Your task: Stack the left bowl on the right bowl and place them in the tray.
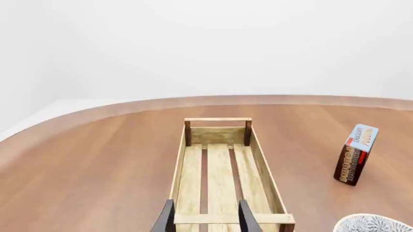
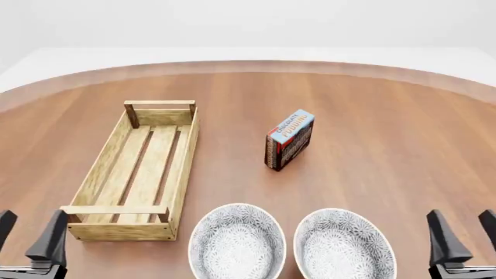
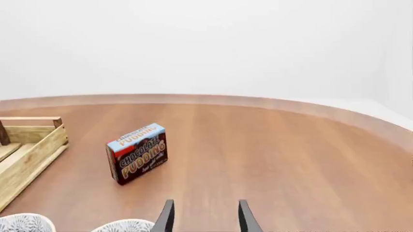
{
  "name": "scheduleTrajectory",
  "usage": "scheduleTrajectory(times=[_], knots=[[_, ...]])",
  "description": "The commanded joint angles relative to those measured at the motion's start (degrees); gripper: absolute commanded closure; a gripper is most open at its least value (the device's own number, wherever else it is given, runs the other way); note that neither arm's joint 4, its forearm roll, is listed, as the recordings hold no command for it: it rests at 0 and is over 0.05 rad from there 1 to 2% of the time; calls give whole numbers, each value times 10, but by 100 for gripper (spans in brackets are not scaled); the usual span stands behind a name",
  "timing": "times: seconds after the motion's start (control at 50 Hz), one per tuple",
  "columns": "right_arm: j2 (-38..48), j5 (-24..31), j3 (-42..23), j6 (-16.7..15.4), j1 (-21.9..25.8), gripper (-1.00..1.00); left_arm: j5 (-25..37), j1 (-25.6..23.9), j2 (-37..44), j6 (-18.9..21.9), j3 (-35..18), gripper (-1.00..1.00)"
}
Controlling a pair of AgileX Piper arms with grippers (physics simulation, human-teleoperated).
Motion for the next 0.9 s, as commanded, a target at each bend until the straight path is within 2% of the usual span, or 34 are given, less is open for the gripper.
scheduleTrajectory(times=[0.02, 0.12, 0.2, 0.24, 0.28, 0.3, 0.34, 0.38, 0.4, 0.46, 0.52, 0.6, 0.64, 0.68, 0.72, 0.82, 0.84, 0.9], knots=[[8, -2, -1, -1, -2, -100, 0, 0, 0, 0, 0, -100], [33, -21, -1, -6, 8, -100, 0, 0, 0, 0, 0, -100], [27, -14, -6, -12, 14, -100, 0, 0, 0, 0, 0, -100], [49, -17, -19, -46, 17, -100, 0, 0, 0, 0, 0, -100], [46, -11, -24, -53, 17, -100, 0, 0, 0, 0, 0, -100], [65, -6, -45, -74, 30, -100, 0, 0, 0, 0, 0, -100], [65, 15, -72, -80, 37, -100, 0, 0, 0, 0, 0, -100], [103, 12, -92, -122, 48, -100, 0, 0, 0, 0, 0, -100], [95, 18, -101, -133, 48, -100, 0, 0, 0, 0, 0, -100], [175, -7, -133, -154, 78, -100, 0, 0, 0, 0, 0, -100], [207, -7, -159, -152, 94, -100, 0, 0, 0, 0, 0, -100], [279, 5, -226, -173, 129, -100, 0, 0, 0, 0, 0, -100], [316, 10, -254, -195, 147, -100, 0, 0, 0, 0, 0, -100], [342, 14, -276, -191, 175, -100, 0, 0, 0, 0, 0, -100], [384, 10, -293, -207, 189, -100, 0, 0, 0, 0, 0, -100], [453, 18, -337, -220, 219, -100, 0, 0, 0, 0, 0, -100], [462, 23, -349, -219, 236, -100, 0, 0, 0, 0, 0, -100], [510, 31, -374, -238, 252, -100, 0, 0, 0, 0, 0, -100]])
